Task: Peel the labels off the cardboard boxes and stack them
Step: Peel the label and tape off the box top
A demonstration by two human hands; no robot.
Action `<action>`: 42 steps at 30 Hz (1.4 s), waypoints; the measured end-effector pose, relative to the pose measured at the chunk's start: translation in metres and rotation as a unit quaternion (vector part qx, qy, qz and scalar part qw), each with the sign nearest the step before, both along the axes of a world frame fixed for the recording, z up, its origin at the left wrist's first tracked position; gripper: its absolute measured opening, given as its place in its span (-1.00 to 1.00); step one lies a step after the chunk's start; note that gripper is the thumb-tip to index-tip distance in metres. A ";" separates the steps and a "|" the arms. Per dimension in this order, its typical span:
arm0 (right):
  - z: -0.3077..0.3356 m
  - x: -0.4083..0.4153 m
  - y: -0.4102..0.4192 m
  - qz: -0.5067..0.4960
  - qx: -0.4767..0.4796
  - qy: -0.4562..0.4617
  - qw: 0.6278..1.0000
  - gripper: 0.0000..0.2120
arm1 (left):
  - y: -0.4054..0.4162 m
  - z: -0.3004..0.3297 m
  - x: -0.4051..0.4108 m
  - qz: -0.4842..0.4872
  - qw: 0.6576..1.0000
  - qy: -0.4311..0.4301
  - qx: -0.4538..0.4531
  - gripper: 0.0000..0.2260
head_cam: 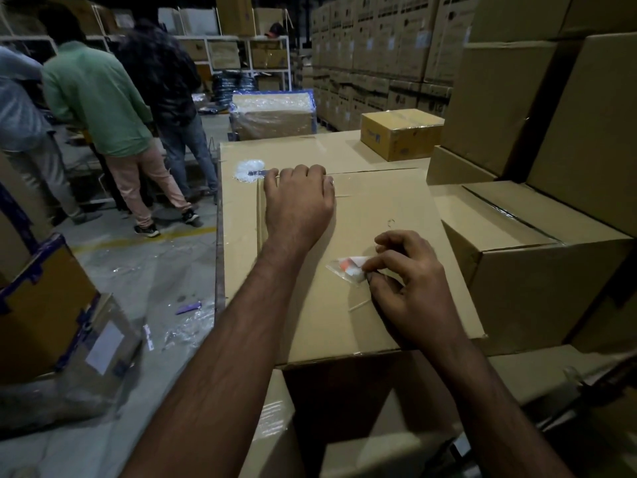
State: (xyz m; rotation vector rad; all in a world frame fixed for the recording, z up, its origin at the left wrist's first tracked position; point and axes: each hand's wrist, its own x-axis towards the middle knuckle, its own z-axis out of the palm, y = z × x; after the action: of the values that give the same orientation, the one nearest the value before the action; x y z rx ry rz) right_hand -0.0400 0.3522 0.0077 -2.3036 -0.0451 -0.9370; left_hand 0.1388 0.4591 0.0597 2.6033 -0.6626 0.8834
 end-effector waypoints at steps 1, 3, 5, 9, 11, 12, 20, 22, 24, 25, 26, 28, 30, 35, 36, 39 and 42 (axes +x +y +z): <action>0.000 -0.001 0.000 0.007 0.008 0.000 1.000 -0.92 | 0.000 0.000 0.000 -0.001 1.000 0.001 -0.001 -0.64; 0.000 -0.002 -0.001 0.011 0.011 -0.008 1.000 -0.87 | 0.000 0.000 0.000 -0.001 1.000 0.001 0.001 -0.65; 0.001 -0.002 -0.001 0.010 -0.001 -0.020 1.000 -0.80 | -0.001 -0.001 0.001 0.001 1.000 0.000 0.003 -0.65; 0.000 -0.003 -0.002 0.011 -0.008 -0.021 1.000 -0.78 | -0.001 -0.001 0.001 0.004 1.000 -0.005 0.005 -0.64; -0.001 -0.004 -0.002 0.015 -0.002 -0.021 1.000 -0.78 | 0.000 0.000 0.001 0.003 1.000 -0.008 0.005 -0.64; -0.002 -0.004 -0.002 0.017 0.001 -0.024 1.000 -0.79 | 0.000 0.000 0.001 0.004 1.000 -0.009 0.005 -0.64; -0.002 -0.008 -0.006 0.051 0.073 -0.065 0.994 -0.80 | 0.000 -0.001 0.000 0.002 1.000 -0.013 0.002 -0.64; -0.001 -0.010 -0.007 0.071 0.092 -0.071 0.991 -0.80 | 0.000 -0.001 -0.001 0.002 1.000 -0.014 0.003 -0.64; 0.000 -0.012 -0.007 0.083 0.107 -0.072 0.988 -0.80 | 0.000 -0.002 -0.001 0.003 1.000 -0.016 0.003 -0.63; 0.000 -0.013 -0.007 0.095 0.134 -0.069 0.984 -0.82 | 0.000 -0.002 -0.002 0.003 1.000 -0.017 0.003 -0.64; 0.001 -0.015 -0.007 0.112 0.184 -0.063 0.974 -0.84 | 0.000 -0.002 -0.002 0.003 1.000 -0.017 0.002 -0.64; 0.005 -0.018 -0.006 0.149 0.305 -0.048 0.939 -0.85 | 0.001 -0.002 -0.002 0.000 1.000 -0.015 0.000 -0.64; 0.007 -0.020 -0.004 0.145 0.353 -0.029 0.924 -0.84 | 0.001 -0.001 -0.001 -0.001 1.000 -0.014 0.001 -0.64; 0.007 -0.016 0.005 0.052 0.150 -0.028 0.987 -0.75 | 0.000 -0.001 -0.002 0.000 1.000 -0.016 0.009 -0.63; 0.007 -0.016 0.006 0.035 0.104 -0.017 0.994 -0.82 | 0.001 -0.001 -0.002 0.000 1.000 -0.017 0.010 -0.63; 0.007 -0.019 0.010 -0.015 0.008 0.044 0.999 -0.79 | 0.002 -0.002 -0.002 -0.003 1.000 -0.021 0.009 -0.61; 0.013 -0.023 0.016 -0.054 -0.030 0.057 0.996 -0.70 | 0.001 -0.002 -0.004 0.000 1.000 -0.026 0.012 -0.60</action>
State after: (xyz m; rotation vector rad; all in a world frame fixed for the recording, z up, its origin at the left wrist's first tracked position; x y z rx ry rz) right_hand -0.0626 0.3682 0.0209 -2.4304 0.1016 -0.8662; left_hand 0.1353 0.4602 0.0574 2.6091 -0.6899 0.9512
